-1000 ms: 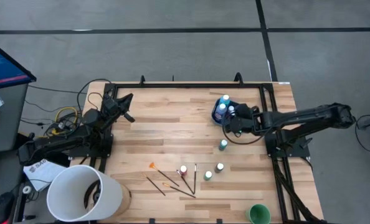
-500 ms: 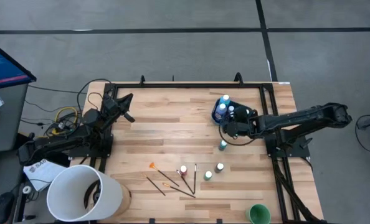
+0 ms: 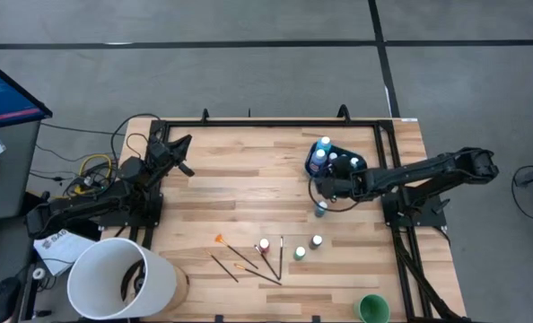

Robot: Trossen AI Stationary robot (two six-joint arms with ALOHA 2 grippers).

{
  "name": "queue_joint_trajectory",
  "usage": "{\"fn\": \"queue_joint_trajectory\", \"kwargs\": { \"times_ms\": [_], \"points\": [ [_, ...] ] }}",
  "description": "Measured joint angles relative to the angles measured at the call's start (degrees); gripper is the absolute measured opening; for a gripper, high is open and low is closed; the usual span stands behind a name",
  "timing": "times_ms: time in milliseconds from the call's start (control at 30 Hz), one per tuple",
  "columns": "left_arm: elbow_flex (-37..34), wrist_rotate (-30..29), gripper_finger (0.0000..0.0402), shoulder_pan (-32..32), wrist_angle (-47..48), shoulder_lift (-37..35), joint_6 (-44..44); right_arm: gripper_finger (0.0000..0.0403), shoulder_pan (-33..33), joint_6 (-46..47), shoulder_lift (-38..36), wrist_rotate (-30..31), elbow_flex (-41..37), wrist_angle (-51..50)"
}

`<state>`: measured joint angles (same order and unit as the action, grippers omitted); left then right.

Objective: Pick & Place Paint Supplies
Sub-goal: Put the small blue paint bottle into the blue bin, then put the small light green paint bottle into the blue bin

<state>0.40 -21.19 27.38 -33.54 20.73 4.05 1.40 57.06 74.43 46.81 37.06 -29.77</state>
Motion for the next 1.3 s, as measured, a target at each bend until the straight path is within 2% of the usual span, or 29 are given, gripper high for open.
{"fn": "queue_joint_trajectory", "kwargs": {
  "times_ms": [367, 600, 800, 967, 1067, 1200, 1300],
  "points": [
    [0.0, 0.0, 0.0008, 0.0, 0.0, 0.0, 0.0, 0.0108, -1.8, 0.0, 0.0, -1.1, 0.0, 0.4],
    [0.0, 0.0, 0.0008, 0.0, 0.0, 0.0, 0.0, 0.0157, -2.6, 0.0, 0.0, -2.2, 0.0, 0.7],
    [0.0, 0.0, 0.0008, 0.0, 0.0, 0.0, 0.0, 0.0160, -2.7, -0.4, 0.0, -2.2, 0.0, 0.7],
    [0.0, 0.0, 0.0008, 0.0, 0.0, 0.0, 0.0, 0.0158, -2.7, -4.5, -0.3, -2.3, 0.0, 0.7],
    [0.0, 0.0, 0.0008, 0.0, 0.0, 0.0, 0.0, 0.0170, -2.7, -8.0, -1.8, -3.0, 0.7, 0.0],
    [0.0, 0.0, 0.0008, 0.0, 0.0, 0.0, 0.0, 0.0194, -2.4, -13.0, -6.0, -3.6, 4.2, -2.0],
    [0.0, 0.0, 0.0008, 0.0, 0.0, 0.0, 0.0, 0.0208, -1.0, -17.5, -10.0, -6.3, 7.4, -3.3]
  ]
}}
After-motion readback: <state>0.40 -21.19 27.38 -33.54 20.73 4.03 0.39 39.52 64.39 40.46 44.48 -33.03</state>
